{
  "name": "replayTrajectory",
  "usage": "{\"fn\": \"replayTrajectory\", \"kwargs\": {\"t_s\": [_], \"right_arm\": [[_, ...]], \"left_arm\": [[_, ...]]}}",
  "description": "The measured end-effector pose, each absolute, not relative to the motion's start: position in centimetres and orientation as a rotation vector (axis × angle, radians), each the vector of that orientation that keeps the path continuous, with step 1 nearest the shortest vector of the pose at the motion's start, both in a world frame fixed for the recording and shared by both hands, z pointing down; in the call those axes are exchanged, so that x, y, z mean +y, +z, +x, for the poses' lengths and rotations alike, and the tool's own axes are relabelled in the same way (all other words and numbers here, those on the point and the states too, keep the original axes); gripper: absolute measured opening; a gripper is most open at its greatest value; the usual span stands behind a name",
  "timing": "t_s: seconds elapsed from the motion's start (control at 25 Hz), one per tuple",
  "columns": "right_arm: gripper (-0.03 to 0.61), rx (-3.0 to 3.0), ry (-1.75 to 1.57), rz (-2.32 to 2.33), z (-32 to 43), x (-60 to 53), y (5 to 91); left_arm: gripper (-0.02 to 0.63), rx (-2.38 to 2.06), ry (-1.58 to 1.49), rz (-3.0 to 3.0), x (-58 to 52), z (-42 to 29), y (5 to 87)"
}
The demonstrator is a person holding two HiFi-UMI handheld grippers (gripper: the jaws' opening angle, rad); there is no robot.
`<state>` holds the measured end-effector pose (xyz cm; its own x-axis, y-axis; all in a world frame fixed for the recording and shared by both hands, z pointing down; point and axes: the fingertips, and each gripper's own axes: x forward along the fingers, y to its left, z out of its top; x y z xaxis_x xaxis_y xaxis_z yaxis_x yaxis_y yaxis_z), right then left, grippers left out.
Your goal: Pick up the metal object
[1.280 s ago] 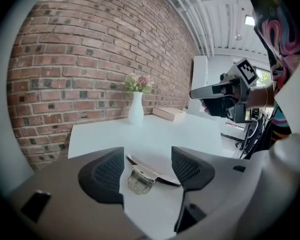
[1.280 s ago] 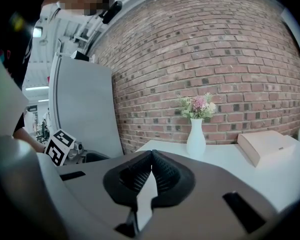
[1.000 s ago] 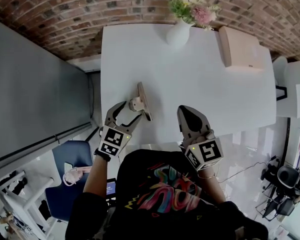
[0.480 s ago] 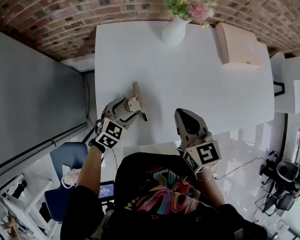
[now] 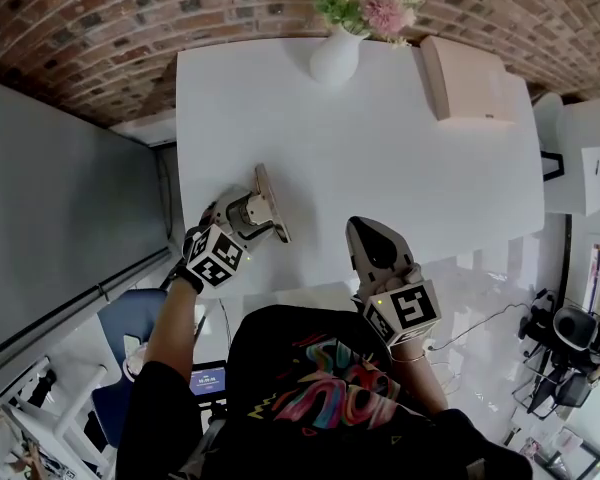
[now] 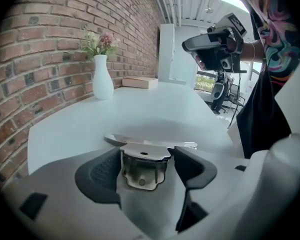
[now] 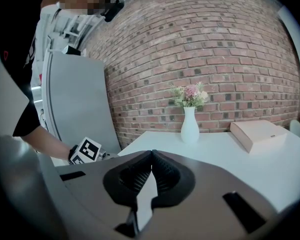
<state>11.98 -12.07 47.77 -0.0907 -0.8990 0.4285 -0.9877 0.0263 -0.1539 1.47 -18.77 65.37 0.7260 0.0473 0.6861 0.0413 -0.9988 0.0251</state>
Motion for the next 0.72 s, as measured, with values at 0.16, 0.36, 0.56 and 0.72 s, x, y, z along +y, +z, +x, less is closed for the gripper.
{"fn": "replayTrajectory", "kwargs": {"t_s": [0.16,0.36,0.56,0.72], "right_arm": [[0.019,-2.069,0.619,1.98,12.3,-11.84,47.8],[0.018,-2.08,0.619,1.998,12.2,-12.13,47.59],[0.018,-2.065,0.622,1.992,12.12,-12.48,47.69],[0.018,-2.07,0.619,1.982,12.08,-12.8,47.57]], "left_arm": [[0.308,0.132,1.198,2.932,-18.65,1.93,65.73],[0.308,0.161,1.227,2.945,-18.63,2.18,65.94],[0.307,0.14,1.213,2.918,-18.74,2.03,66.02],[0.304,0.134,1.2,2.912,-18.85,1.99,65.87]]}}
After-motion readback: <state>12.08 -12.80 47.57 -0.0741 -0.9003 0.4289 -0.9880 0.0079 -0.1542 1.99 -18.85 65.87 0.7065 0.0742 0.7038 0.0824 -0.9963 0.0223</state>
